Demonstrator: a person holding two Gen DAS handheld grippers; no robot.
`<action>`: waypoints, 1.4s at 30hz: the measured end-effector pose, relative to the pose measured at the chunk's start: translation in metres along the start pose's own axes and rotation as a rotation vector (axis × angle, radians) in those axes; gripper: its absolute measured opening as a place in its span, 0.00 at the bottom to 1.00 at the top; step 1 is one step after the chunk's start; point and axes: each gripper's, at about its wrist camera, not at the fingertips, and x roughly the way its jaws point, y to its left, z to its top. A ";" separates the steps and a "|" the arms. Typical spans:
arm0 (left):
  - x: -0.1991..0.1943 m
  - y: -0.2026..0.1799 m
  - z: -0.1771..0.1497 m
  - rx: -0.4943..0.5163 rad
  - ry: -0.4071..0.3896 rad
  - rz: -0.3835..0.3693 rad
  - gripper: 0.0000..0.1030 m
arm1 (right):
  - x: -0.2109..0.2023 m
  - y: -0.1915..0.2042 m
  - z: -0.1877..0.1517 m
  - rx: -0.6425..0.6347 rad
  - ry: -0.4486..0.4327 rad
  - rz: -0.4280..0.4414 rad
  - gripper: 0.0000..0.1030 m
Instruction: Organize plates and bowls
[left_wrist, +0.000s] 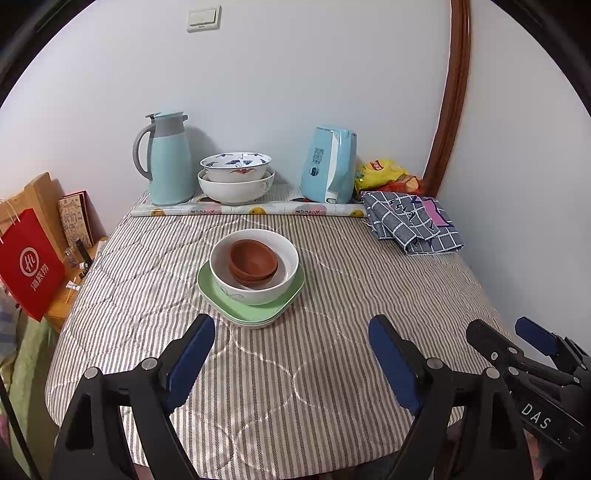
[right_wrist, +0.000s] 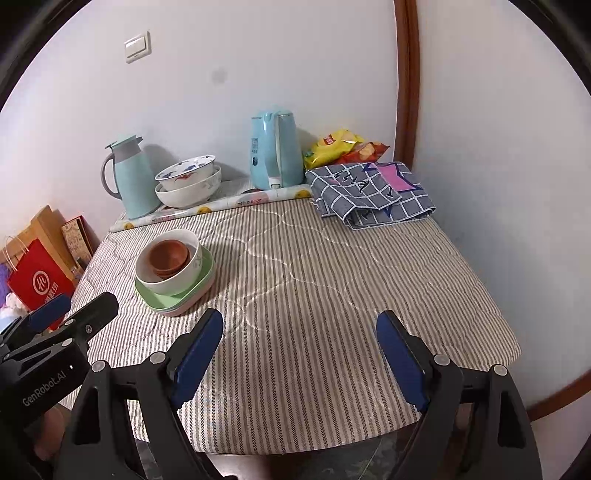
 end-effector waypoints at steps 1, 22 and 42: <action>0.000 0.000 -0.001 0.002 0.001 0.001 0.82 | 0.000 0.000 0.000 0.002 0.000 -0.002 0.82; -0.004 0.002 -0.002 0.004 -0.004 0.011 0.82 | -0.005 0.004 -0.001 -0.013 -0.013 -0.003 0.82; -0.006 0.002 -0.002 0.004 -0.007 0.011 0.82 | -0.007 0.002 0.000 -0.010 -0.019 -0.004 0.82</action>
